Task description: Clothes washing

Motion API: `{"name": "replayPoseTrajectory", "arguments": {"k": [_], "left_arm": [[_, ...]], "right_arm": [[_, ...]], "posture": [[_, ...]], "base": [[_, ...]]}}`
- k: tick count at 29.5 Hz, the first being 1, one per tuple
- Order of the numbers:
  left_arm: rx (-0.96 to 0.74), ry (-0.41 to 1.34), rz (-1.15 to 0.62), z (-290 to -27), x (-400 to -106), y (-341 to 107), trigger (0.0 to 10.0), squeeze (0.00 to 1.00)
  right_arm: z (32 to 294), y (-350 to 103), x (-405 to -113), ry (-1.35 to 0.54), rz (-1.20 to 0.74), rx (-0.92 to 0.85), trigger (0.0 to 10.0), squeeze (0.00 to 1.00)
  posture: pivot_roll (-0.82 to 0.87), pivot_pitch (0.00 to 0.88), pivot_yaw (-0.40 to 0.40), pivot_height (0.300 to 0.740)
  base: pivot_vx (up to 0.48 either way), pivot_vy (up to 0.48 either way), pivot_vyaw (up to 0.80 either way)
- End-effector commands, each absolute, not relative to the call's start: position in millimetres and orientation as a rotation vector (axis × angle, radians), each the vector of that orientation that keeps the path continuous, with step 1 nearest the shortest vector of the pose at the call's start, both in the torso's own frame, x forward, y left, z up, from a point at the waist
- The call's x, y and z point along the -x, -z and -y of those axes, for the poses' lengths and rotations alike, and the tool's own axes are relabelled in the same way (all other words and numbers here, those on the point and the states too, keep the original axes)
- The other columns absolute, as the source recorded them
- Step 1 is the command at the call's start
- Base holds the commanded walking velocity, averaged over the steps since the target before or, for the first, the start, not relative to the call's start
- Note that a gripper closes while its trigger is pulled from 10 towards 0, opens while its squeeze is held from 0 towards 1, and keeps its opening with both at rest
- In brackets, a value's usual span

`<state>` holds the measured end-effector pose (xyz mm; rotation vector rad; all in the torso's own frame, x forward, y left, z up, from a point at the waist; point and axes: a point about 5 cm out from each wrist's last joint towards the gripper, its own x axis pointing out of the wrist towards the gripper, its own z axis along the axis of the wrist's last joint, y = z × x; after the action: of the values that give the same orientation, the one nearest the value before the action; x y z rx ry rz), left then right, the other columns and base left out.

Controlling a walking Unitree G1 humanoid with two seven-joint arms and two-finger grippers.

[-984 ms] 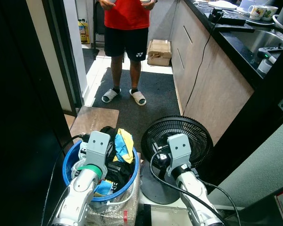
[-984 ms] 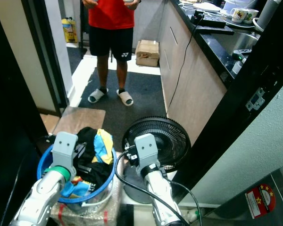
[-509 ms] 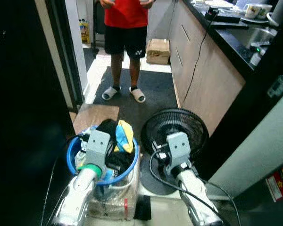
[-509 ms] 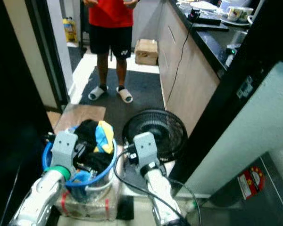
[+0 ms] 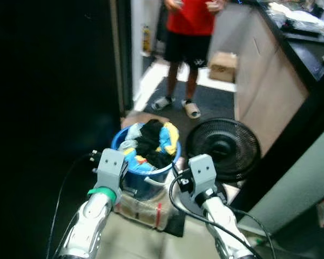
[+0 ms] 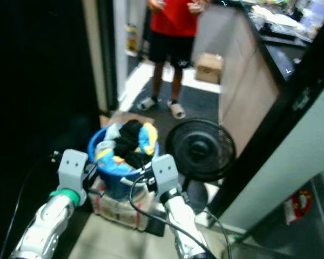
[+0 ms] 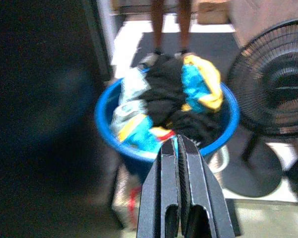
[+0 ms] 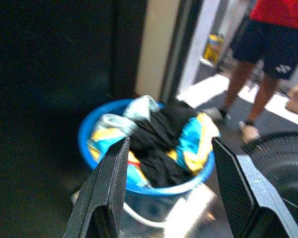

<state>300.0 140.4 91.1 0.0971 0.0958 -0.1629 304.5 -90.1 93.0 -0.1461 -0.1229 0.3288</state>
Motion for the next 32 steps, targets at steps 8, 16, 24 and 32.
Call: {"name": "replayPoseTrajectory", "arguments": {"k": [8, 16, 24, 32], "left_arm": [[-0.103, 0.171, -0.102, -136.5, -298.6, -87.6, 10.0, 0.00], [-0.106, 0.172, -0.102, -136.3, -298.3, -87.2, 10.0, 0.00], [-0.107, 0.171, -0.103, -136.3, -298.8, -86.9, 10.0, 0.00], [-0.109, 0.170, -0.104, -136.6, -298.7, -86.3, 10.0, 0.00]], "right_arm": [[96.1, -88.9, -302.6, -0.319, 0.108, 0.149, 10.0, 0.00], [95.9, -88.5, -301.9, -0.321, 0.107, 0.152, 10.0, 0.00], [96.0, -88.6, -302.4, -0.320, 0.108, 0.162, 10.0, 0.00], [96.8, -88.1, -302.9, -0.307, 0.103, 0.157, 10.0, 0.00]], "posture": [[0.10, 0.001, -0.014, 0.740], [0.10, 0.003, -0.014, 0.740], [0.10, 0.004, -0.014, 0.740], [0.10, 0.004, -0.012, 0.740]], "base": [[0.221, 0.000, 0.00], [0.472, 0.000, 0.00], [0.472, 0.000, 0.06], [0.472, 0.000, 0.31]]}}
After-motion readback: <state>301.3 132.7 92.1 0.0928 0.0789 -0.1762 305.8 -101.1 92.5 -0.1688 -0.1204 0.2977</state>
